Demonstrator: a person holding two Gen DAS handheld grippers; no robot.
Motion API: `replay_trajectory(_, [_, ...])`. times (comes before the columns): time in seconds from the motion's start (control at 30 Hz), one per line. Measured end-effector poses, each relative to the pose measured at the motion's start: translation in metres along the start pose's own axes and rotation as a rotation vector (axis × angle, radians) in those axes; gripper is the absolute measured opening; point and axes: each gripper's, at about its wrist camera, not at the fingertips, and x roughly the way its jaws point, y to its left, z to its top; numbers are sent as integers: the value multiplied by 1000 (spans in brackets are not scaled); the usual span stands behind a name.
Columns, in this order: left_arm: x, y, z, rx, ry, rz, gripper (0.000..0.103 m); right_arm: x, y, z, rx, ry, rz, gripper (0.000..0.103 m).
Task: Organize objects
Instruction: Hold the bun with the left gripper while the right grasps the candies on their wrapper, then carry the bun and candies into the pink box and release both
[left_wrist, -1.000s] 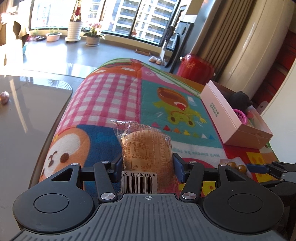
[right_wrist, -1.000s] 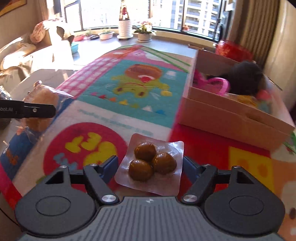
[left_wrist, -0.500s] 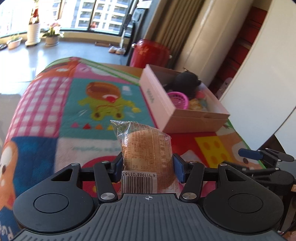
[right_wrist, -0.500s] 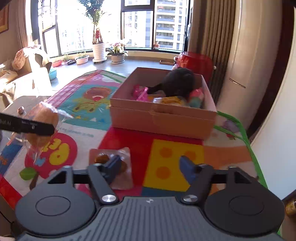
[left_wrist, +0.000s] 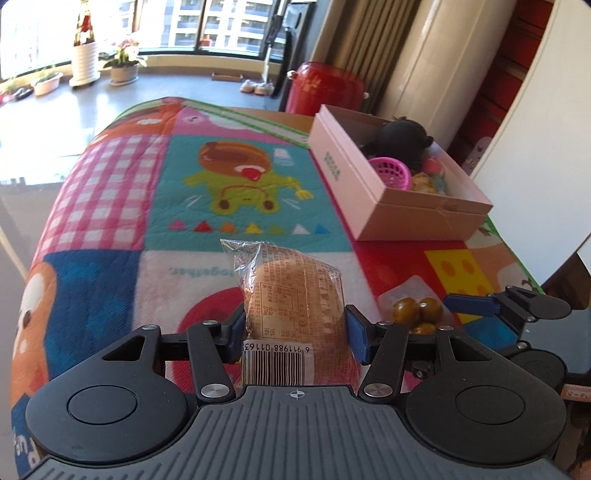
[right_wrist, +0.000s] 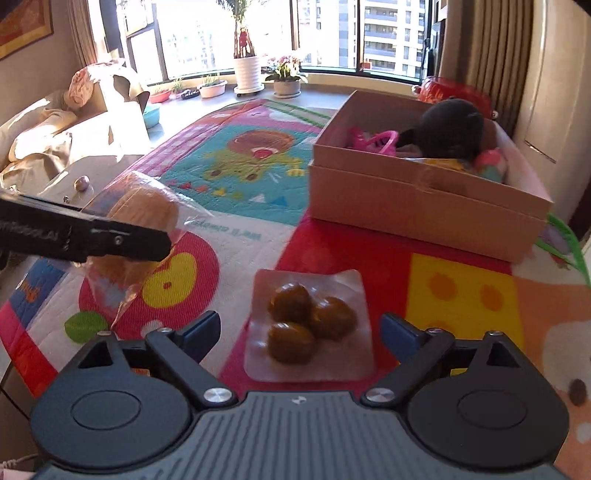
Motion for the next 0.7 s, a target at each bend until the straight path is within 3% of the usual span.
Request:
replay_trajectory(0.1, [-1, 9, -4, -20, 9, 9, 59, 6, 7, 3, -21, 15, -4, 90])
replay_trajectory(0.13, [-1, 12, -6, -26, 12, 9, 59, 6, 9, 4, -32, 15, -7, 87])
replay_trajectory(0.17, [0, 13, -7, -31, 16, 8, 59, 5, 11, 4, -44, 16, -9, 75])
replay_trajectory(0.2, [1, 14, -9, -34, 20, 7, 59, 3, 12, 4, -56, 15, -10, 73])
replay_trajectory(0.47, [0, 3, -22, -12, 50, -33, 59, -28, 1, -2, -42, -19, -27, 72])
replay_trajectory(0.57, [-7, -5, -12, -33, -19, -61, 59, -52, -14, -5, -22, -70, -53, 72])
replay_trajectory(0.7, [-11, -30, 32, -9, -141, -144, 59, -77, -39, -3, 35, -132, -102, 72])
